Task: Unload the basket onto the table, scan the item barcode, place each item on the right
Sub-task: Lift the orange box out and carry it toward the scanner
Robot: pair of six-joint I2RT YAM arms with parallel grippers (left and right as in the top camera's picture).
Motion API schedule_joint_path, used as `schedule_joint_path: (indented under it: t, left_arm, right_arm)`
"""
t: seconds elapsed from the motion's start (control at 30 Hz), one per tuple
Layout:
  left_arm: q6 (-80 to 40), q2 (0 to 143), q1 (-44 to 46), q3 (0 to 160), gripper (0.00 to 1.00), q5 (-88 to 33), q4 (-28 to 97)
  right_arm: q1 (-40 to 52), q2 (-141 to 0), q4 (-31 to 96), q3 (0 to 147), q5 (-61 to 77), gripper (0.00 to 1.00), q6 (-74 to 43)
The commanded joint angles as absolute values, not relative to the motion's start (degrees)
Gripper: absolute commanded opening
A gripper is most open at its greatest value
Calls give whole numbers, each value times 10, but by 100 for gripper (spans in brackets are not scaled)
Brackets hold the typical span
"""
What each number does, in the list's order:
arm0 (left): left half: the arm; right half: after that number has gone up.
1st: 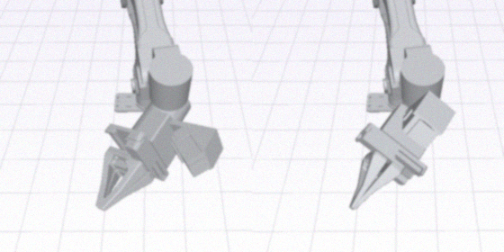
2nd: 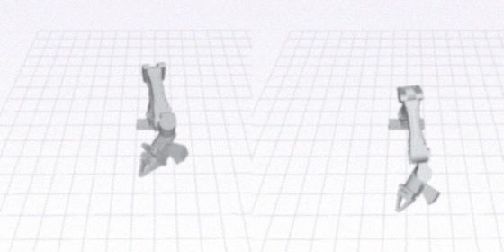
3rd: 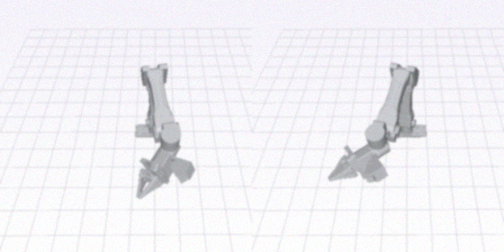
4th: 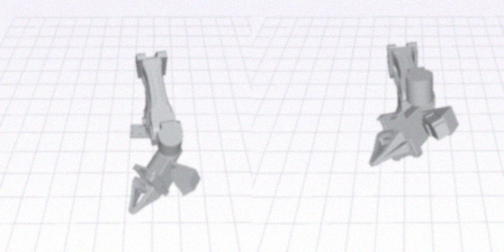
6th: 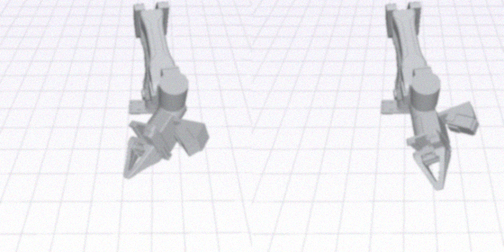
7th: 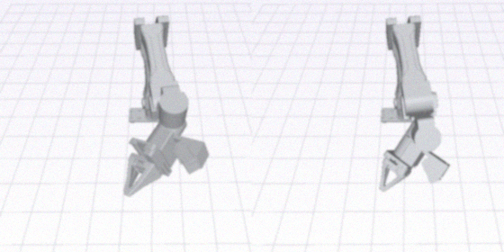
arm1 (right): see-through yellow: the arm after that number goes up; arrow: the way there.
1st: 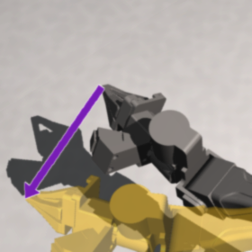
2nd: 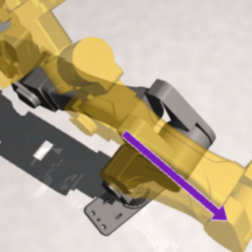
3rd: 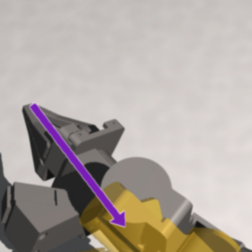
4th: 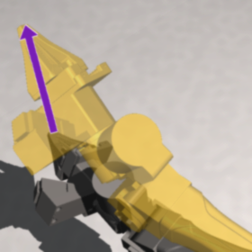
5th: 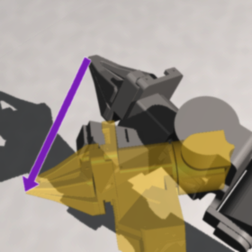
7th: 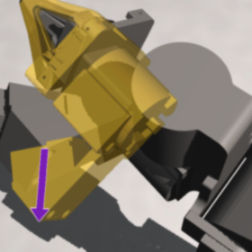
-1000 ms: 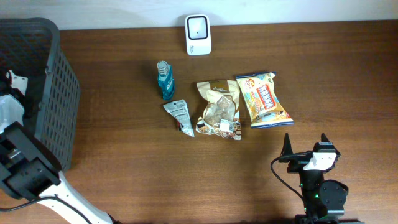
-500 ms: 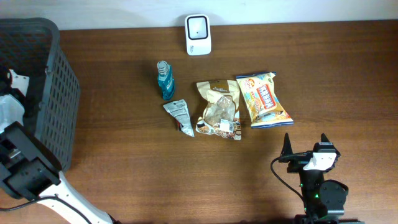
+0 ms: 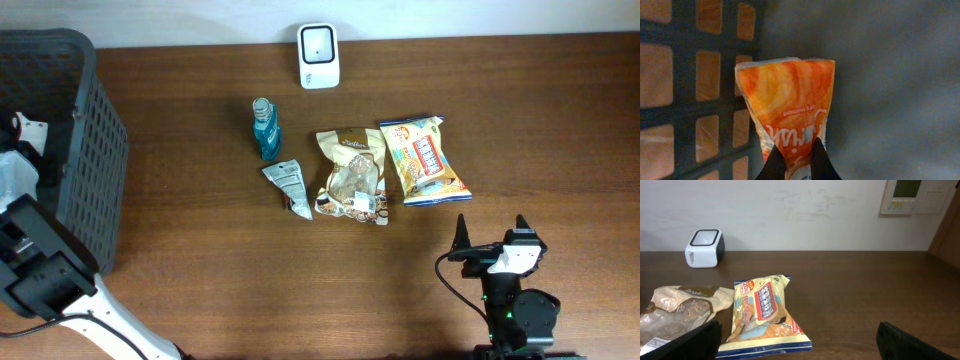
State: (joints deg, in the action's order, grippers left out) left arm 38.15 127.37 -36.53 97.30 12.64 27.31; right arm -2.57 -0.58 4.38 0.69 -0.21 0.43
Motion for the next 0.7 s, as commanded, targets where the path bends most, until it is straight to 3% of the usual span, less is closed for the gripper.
schedule_joint_path:
  t: [0.0,0.17,0.27,0.53,0.67]
  left_arm:
    - [280,1236,-364,964,0,98,291]
    - [201,1127,-364,964,0,39,298]
    - [199,1061,-364,964,0,-67,305]
    - [10,895,-359,964,0,-461,323]
    - [6,845,-312,964,0,-612,354]
  right_arm:
    - [-23,-2,47,3,-7,98,6]
    - [-23,-2,47,3,-7,98,6]
    - [-23,-2,47,3,-7,98,6]
    - [-23,-2,47,3,-7,98,6]
    - [-23,-2,47,3,-7,98,6]
